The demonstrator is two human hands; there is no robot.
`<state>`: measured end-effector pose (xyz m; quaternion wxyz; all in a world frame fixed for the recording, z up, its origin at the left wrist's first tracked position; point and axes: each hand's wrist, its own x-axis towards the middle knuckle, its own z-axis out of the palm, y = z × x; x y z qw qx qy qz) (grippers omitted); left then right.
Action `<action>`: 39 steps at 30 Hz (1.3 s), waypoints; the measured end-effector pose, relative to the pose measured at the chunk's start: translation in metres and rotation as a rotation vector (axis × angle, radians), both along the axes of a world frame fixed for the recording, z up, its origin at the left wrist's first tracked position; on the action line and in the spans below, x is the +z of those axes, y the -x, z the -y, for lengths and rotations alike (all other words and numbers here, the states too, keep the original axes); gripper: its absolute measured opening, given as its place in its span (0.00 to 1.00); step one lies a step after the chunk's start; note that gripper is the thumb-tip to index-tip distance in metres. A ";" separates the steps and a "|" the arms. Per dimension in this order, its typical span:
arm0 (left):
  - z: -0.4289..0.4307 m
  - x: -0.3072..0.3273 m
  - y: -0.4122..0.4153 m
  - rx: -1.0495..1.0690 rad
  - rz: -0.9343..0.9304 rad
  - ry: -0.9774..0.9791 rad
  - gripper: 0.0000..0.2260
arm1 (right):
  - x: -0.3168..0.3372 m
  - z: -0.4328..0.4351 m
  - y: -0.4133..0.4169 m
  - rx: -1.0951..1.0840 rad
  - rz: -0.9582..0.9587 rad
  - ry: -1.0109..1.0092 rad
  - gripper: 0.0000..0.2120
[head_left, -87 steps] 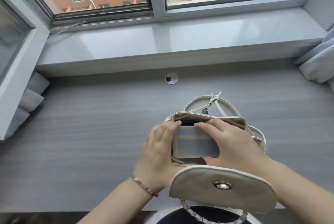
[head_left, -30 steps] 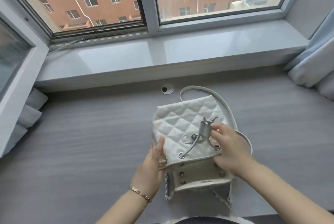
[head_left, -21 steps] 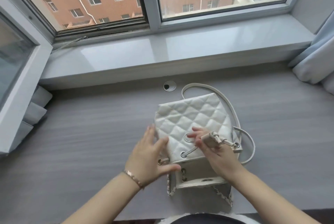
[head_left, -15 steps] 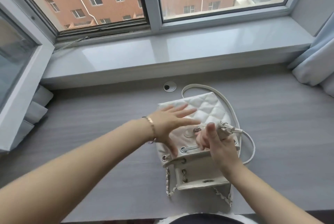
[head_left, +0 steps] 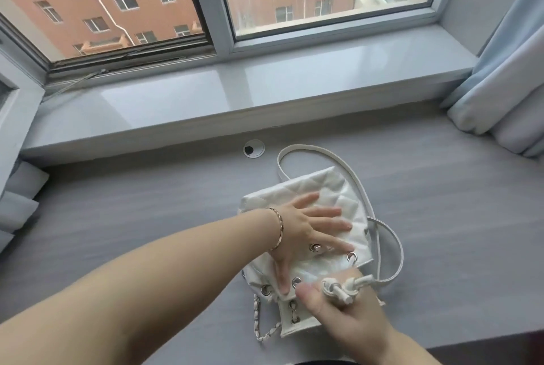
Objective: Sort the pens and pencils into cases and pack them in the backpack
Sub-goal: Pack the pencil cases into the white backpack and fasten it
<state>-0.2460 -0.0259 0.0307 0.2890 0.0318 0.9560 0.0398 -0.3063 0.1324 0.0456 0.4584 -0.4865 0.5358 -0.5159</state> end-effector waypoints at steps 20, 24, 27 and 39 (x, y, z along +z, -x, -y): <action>-0.028 -0.032 -0.008 0.274 -0.297 0.171 0.36 | 0.002 0.008 0.015 0.212 -0.596 0.095 0.25; -0.005 0.044 -0.024 0.896 -0.330 -0.541 0.15 | 0.004 0.006 0.032 0.255 -0.341 0.078 0.14; -0.029 0.102 -0.044 0.969 -0.720 -0.525 0.11 | -0.006 0.004 0.032 0.216 -0.331 0.124 0.20; -0.076 0.071 -0.048 0.514 -0.783 0.042 0.14 | -0.025 0.017 0.017 0.083 -0.283 0.268 0.17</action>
